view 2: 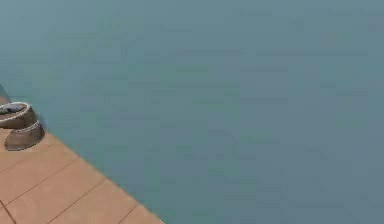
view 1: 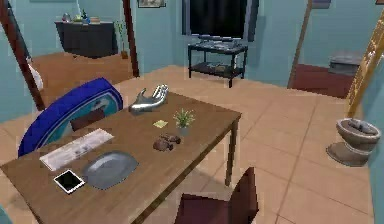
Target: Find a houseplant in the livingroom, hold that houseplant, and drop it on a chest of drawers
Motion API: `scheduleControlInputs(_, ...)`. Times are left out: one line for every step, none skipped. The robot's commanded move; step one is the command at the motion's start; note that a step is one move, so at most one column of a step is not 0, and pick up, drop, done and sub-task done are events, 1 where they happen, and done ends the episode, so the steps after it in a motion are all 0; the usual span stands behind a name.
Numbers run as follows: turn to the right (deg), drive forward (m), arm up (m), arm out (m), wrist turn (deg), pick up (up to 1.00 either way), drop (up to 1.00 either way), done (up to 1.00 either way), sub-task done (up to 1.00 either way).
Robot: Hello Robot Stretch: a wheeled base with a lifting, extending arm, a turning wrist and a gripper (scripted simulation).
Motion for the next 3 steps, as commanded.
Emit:
scheduleControlInputs(-45.0, 0.00, 0.00, 0.00, 0.0, 0.00, 0.00, 0.00, 0.00)
scheduleControlInputs(-42.0, 0.00, 0.00, 0.00, 0.0, 0.00, 0.00, 0.00, 0.00)
scheduleControlInputs(45.0, 0.00, 0.00, 0.00, 0.0, 0.00, 0.00, 0.00, 0.00)
